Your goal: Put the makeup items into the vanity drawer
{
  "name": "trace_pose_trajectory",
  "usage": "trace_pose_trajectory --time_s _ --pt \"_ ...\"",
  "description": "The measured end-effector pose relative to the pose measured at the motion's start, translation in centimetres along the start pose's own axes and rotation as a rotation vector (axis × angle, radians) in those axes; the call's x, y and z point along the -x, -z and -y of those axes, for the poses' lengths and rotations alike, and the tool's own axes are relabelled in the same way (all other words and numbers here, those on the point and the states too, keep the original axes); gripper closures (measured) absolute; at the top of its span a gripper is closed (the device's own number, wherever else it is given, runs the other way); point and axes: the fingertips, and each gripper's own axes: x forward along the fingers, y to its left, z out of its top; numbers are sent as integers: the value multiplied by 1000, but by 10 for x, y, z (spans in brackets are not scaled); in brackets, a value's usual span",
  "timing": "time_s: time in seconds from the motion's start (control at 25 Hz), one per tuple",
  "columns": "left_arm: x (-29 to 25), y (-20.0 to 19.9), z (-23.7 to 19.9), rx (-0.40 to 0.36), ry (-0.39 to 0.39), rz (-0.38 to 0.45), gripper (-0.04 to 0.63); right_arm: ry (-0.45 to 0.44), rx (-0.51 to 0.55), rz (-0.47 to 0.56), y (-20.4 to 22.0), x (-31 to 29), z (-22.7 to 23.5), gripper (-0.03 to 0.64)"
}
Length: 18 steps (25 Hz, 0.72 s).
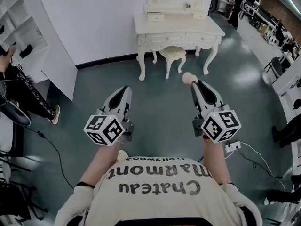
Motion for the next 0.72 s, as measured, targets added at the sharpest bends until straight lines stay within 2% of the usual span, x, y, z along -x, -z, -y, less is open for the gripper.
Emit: trace_pose_trajectory --time_s 0.36,0.72 --pt "5 5 -22 11 -16 -21 588 30 -42 -47 22 -14 6 543" --pt "-57 -8 -77 32 56 -53 588 93 -78 -70 28 -90 29 543"
